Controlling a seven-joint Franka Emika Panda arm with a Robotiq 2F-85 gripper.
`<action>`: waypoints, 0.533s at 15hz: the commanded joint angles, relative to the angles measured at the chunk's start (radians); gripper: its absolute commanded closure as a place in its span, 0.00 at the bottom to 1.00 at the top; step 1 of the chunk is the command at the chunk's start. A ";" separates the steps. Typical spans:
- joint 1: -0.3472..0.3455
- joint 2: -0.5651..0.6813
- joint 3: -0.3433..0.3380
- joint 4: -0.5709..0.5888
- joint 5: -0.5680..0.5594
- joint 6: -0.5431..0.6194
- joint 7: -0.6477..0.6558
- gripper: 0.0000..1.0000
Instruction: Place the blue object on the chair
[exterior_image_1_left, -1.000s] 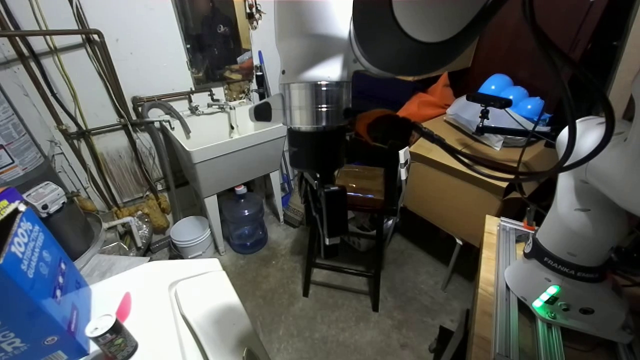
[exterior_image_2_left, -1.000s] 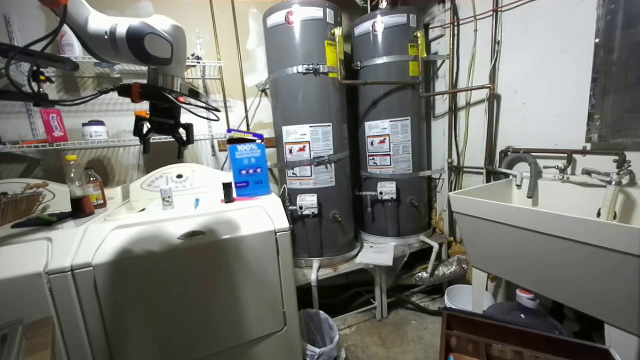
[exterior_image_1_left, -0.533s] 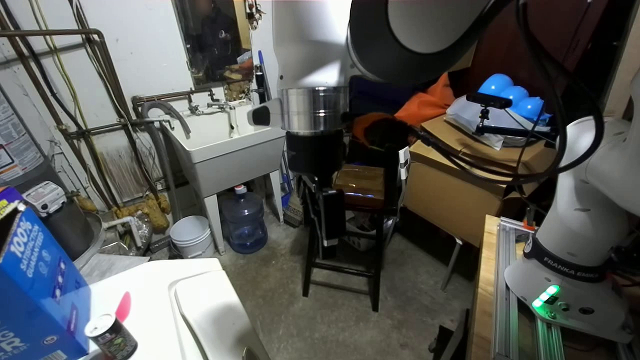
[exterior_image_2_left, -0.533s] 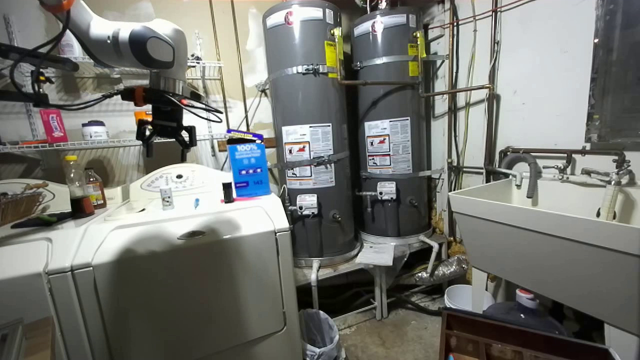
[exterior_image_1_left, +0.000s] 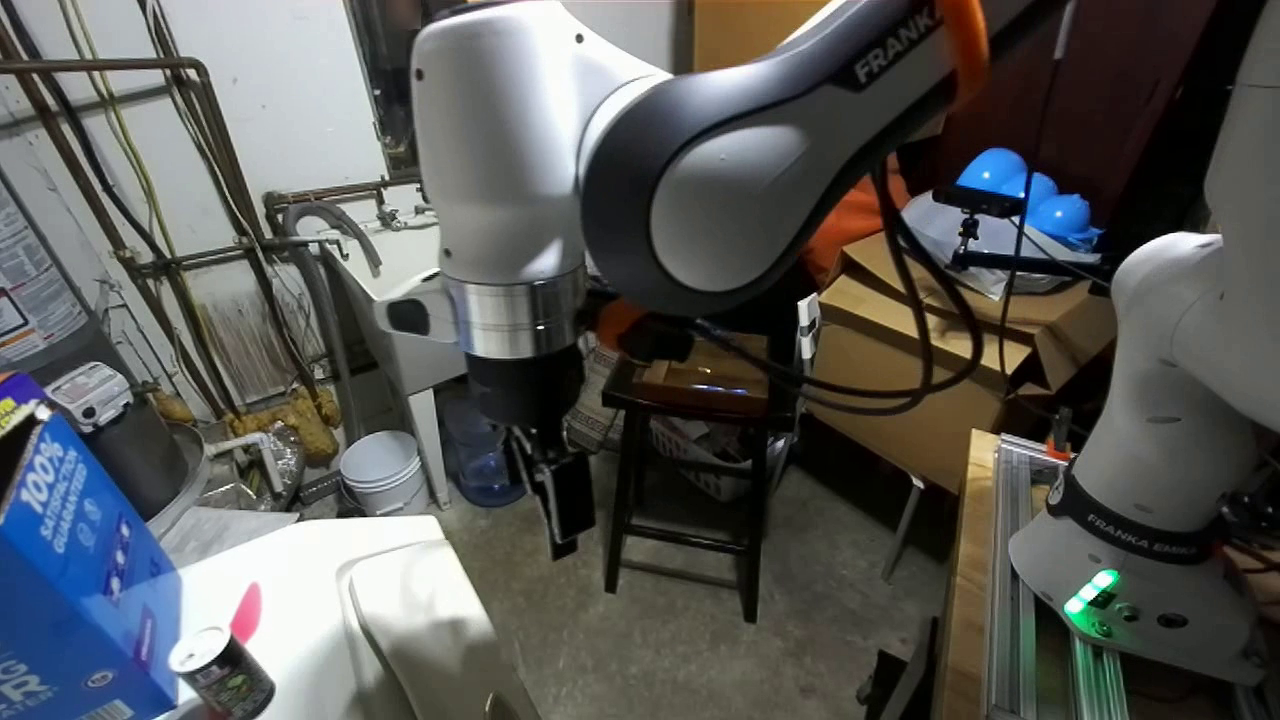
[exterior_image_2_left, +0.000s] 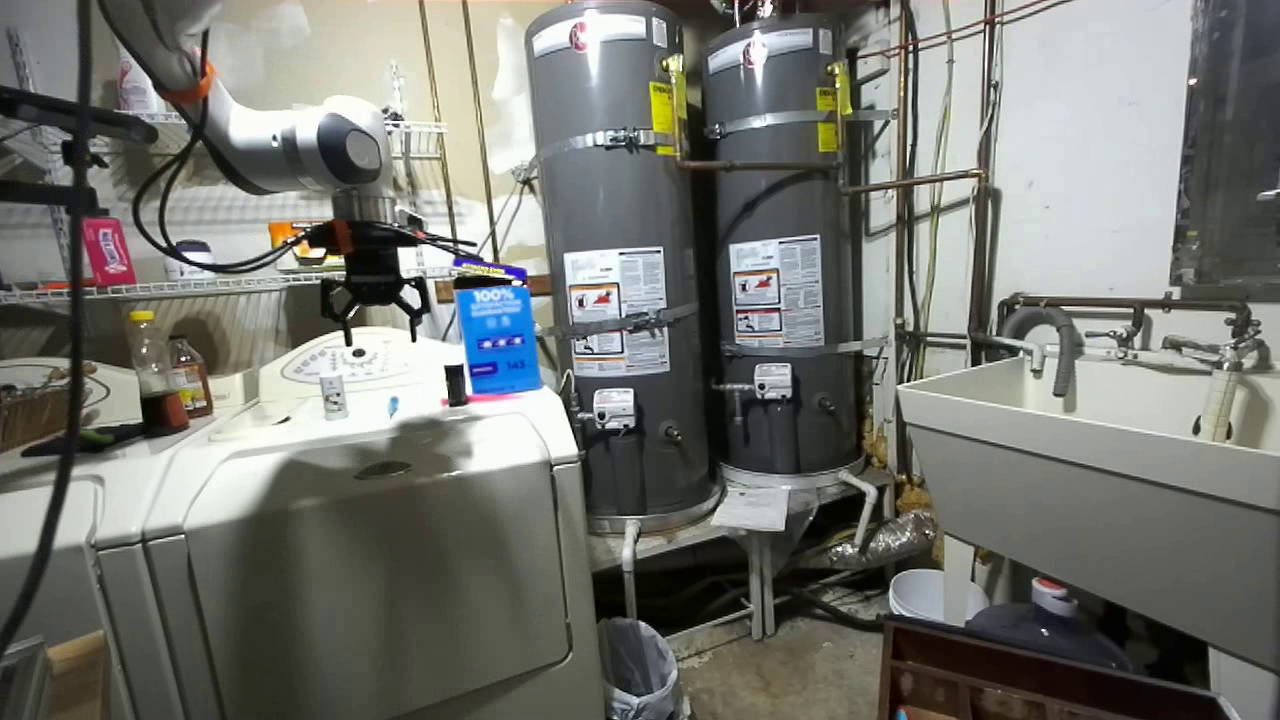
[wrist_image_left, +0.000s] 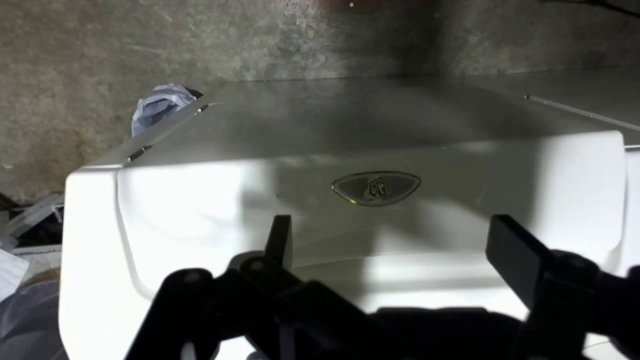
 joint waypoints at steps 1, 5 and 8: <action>0.033 0.172 0.033 0.214 -0.066 -0.036 -0.010 0.00; 0.068 0.298 0.069 0.365 -0.044 -0.034 -0.043 0.00; 0.093 0.377 0.095 0.460 -0.035 -0.046 -0.098 0.00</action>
